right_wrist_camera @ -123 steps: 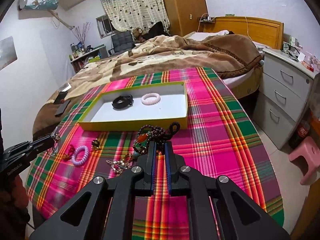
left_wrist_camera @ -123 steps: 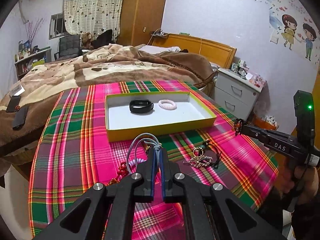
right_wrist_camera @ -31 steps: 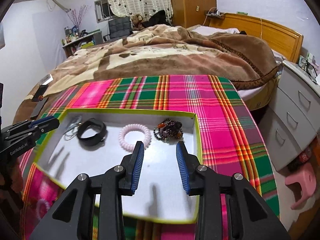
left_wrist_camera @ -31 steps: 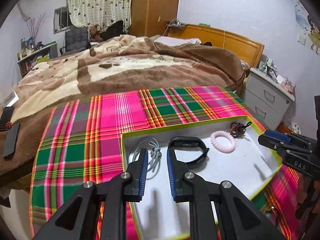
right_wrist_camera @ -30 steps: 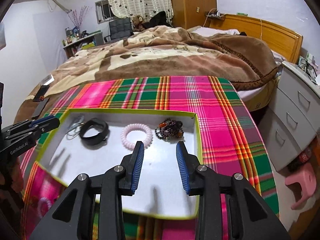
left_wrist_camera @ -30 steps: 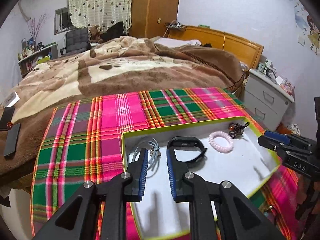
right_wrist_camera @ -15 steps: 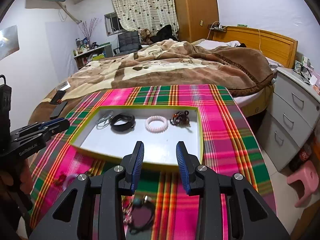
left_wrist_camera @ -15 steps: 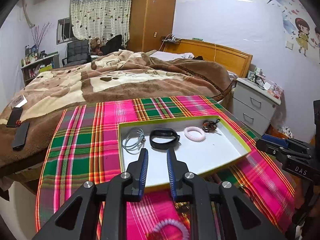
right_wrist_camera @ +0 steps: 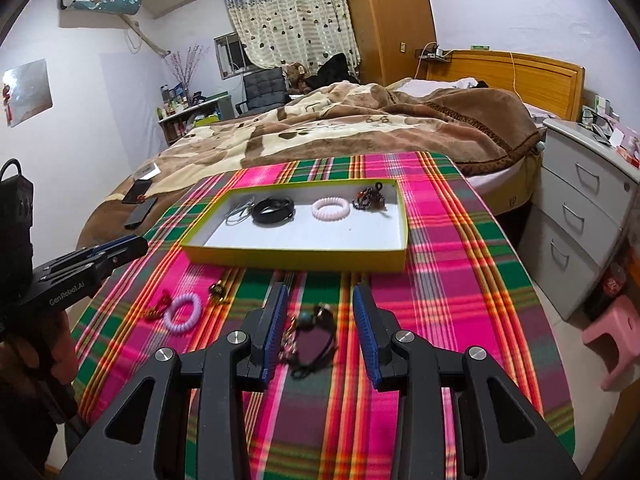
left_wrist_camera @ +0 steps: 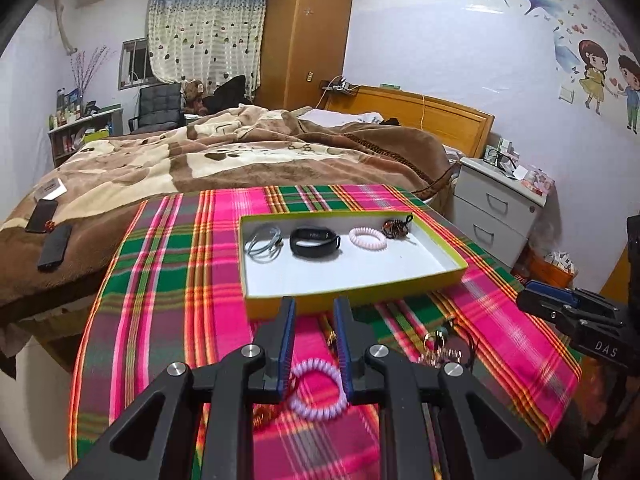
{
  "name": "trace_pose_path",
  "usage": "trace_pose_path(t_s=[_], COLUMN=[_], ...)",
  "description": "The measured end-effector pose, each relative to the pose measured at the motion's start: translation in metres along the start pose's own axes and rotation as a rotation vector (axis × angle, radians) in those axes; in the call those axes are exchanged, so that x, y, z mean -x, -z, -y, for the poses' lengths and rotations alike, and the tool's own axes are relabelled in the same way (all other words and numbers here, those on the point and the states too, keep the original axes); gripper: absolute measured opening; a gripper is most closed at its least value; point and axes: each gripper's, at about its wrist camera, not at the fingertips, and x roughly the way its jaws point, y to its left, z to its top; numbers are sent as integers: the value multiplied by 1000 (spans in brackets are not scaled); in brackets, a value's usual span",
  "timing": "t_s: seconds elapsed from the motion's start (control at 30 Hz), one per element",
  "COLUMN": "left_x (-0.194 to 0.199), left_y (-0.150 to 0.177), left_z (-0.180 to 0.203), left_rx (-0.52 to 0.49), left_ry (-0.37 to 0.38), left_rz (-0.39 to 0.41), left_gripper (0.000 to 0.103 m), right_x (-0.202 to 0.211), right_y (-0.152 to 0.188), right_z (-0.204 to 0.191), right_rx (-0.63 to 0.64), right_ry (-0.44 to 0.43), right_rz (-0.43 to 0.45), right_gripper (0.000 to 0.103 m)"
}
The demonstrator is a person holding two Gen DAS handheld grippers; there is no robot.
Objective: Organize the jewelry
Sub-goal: 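Withdraw both grippers from the box toward the remaining jewelry, then grasp the lavender coiled bracelet with the left gripper while the right gripper grasps the teal-bead keyring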
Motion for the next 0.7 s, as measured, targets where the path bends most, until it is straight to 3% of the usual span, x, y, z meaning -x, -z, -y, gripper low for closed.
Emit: trace_pose_path(t_s=[0.43, 0.7], left_x=[24, 17], left_y=[38, 49], left_z=[-2, -4], left_rx=[11, 8], left_ry=[-3, 0], left_rz=[-32, -71], left_gripper=[18, 19], right_x=[13, 4], right_y=[31, 35], right_z=[-9, -12], right_rx=[0, 2], right_ry=[-6, -4], right_rz=[-40, -67], right_gripper=[35, 35])
